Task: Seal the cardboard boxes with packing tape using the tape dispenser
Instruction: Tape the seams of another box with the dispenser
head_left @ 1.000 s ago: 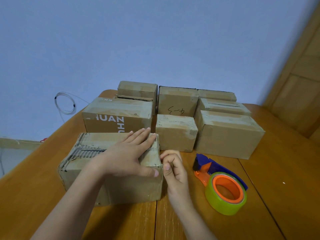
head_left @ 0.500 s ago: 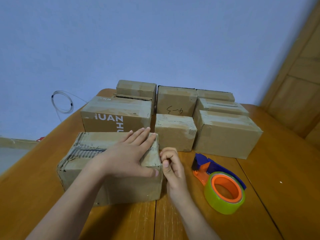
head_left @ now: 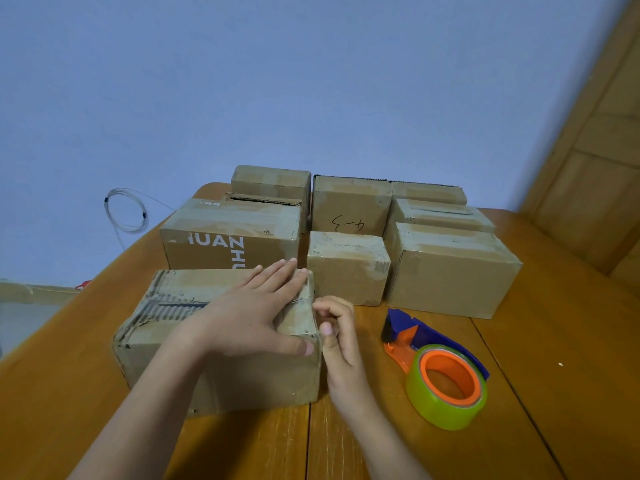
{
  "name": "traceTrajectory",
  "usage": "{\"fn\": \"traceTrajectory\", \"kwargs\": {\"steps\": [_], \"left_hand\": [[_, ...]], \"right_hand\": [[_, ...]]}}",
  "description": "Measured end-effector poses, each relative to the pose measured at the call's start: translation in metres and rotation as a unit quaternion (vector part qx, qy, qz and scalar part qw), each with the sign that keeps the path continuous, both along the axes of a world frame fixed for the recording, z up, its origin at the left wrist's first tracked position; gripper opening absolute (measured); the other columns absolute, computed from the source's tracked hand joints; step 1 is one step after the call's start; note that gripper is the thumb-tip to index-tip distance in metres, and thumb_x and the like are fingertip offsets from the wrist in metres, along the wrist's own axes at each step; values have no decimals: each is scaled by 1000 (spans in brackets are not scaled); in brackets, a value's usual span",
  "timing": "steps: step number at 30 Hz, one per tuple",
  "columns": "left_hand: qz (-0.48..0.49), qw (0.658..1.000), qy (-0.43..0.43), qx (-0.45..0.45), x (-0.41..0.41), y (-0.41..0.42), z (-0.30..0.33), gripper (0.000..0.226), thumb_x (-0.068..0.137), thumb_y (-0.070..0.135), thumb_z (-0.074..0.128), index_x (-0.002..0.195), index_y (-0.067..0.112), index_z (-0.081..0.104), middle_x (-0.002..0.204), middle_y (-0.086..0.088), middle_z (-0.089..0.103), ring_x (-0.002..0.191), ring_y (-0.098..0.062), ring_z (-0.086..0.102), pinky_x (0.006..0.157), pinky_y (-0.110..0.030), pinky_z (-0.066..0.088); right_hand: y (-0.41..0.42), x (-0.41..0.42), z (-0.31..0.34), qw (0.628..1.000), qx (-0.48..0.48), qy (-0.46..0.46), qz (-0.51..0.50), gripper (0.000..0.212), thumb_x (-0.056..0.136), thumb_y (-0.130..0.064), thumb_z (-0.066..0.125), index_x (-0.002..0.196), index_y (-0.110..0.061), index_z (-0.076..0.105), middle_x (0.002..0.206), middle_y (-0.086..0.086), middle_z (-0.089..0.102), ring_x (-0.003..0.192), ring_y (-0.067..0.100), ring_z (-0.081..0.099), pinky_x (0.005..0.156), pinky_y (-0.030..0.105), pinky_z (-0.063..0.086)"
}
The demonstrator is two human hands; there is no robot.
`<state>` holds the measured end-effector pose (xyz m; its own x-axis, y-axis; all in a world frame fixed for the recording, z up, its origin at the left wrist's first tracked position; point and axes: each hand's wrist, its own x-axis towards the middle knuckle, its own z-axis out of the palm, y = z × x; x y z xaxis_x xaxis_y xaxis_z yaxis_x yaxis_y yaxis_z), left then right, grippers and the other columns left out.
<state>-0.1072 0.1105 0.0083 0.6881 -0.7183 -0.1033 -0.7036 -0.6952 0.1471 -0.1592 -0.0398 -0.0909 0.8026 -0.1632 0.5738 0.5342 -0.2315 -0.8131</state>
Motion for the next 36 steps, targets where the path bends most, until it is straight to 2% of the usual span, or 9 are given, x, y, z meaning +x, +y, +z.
{"fn": "traceTrajectory", "kwargs": {"steps": [3, 6, 12, 17, 20, 25, 30, 33, 36], "left_hand": [[1, 1000, 4, -8, 0, -1, 1, 125, 31, 103, -4, 136, 39, -27, 147, 13, -34, 132, 2, -35, 108, -19, -21], [5, 1000, 6, -12, -1, -1, 2, 125, 32, 104, -2, 137, 39, -25, 148, 13, -33, 133, 2, -34, 109, -20, -20], [7, 1000, 1, -15, 0, 0, 1, 123, 34, 104, 1, 136, 40, -25, 148, 14, -32, 133, 2, -32, 108, -20, -20], [8, 1000, 0, -18, 2, 0, -1, 123, 34, 104, 1, 135, 40, -25, 148, 13, -32, 134, 1, -32, 108, -20, -20], [7, 1000, 0, -18, 2, 0, -1, 124, 33, 104, 2, 135, 39, -25, 148, 14, -32, 134, 1, -31, 108, -20, -19], [5, 1000, 10, -22, 3, 0, 0, 124, 34, 104, 4, 135, 39, -24, 146, 14, -31, 134, 1, -31, 108, -20, -19], [6, 999, 17, -30, 2, 1, 1, 137, 35, 105, 9, 149, 33, -14, 154, 13, -23, 133, 4, -27, 108, -20, -18], [10, 999, 20, -32, 1, 0, 2, 140, 34, 105, 9, 151, 31, -11, 158, 10, -20, 134, 5, -25, 109, -20, -17], [10, 999, 17, -32, 1, 0, 2, 141, 33, 105, 7, 151, 30, -11, 158, 8, -19, 134, 3, -25, 110, -21, -16]], "right_hand": [[-1, -2, -3, 1000, -21, -3, 1, 36, 98, -52, 32, 133, -51, 42, 138, -19, 40, 135, 15, 35, 110, 28, 31], [-1, -4, -5, 1000, -31, 2, 5, 42, 99, -42, 31, 140, -44, 37, 146, -18, 35, 140, 13, 29, 113, 28, 27], [2, -1, 0, 999, -21, 38, -3, 59, 89, -73, 21, 144, -50, 20, 152, -28, 22, 143, 0, 14, 113, 14, 13], [4, -1, -3, 994, -46, 91, 41, 56, 81, -83, 8, 135, -69, 6, 150, -38, 8, 144, -3, 0, 119, 34, 2], [1, -3, -9, 992, -67, 96, 39, 53, 81, -82, 6, 133, -72, -1, 150, -39, 4, 143, -5, -3, 119, 32, 1], [-1, -2, -12, 993, -99, 59, 5, 54, 88, -75, 6, 140, -61, 3, 152, -34, 10, 144, -2, 3, 114, 13, 2], [-9, 3, -16, 989, -106, -39, -99, 49, 100, -52, 24, 148, -40, 25, 150, -19, 35, 140, 9, 30, 112, 18, 21], [-6, 6, -5, 991, -78, -39, -99, 53, 98, -58, 24, 148, -41, 24, 150, -22, 32, 141, 8, 28, 112, 18, 21], [-1, 10, 3, 996, -72, -21, -48, 55, 94, -66, 21, 146, -48, 20, 153, -24, 25, 144, 8, 18, 117, 24, 15]]}}
